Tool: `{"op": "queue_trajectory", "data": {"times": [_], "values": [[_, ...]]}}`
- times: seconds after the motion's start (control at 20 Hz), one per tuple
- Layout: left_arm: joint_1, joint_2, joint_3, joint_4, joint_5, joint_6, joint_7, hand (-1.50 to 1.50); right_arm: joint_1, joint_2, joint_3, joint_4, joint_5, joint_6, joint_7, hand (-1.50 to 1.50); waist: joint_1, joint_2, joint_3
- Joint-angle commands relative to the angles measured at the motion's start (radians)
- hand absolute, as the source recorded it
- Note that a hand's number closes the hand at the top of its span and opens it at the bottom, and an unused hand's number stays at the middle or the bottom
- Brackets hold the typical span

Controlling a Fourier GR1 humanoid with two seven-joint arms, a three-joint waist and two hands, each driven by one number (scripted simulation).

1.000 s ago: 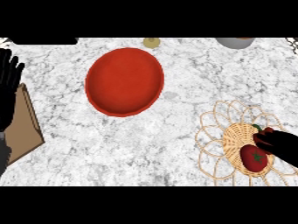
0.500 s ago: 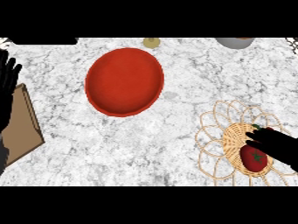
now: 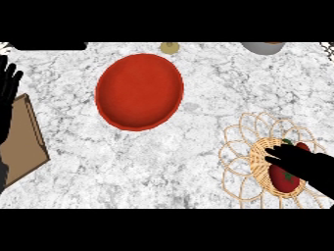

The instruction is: Pick the tomato from the placemat and place it in the bowl

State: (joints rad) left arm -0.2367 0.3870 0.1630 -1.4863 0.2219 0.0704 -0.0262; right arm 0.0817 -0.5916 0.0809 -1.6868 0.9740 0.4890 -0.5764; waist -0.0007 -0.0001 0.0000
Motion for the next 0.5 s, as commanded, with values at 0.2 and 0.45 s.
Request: {"op": "queue_trajectory", "data": {"times": [0.2,0.45], "values": [[0.015,-0.082,-0.029,-0.054,-0.065,0.038,0.014,0.00,-0.023,0.063,0.012,0.081,0.078,-0.013,-0.010,-1.50,0.000,0.000,0.000],[-0.047,-0.037,0.040,0.050,-0.037,-0.022,0.001,0.00,-0.089,0.078,-0.022,0.175,0.108,-0.011,0.003,-1.50,-0.001,0.000,0.000]]}}
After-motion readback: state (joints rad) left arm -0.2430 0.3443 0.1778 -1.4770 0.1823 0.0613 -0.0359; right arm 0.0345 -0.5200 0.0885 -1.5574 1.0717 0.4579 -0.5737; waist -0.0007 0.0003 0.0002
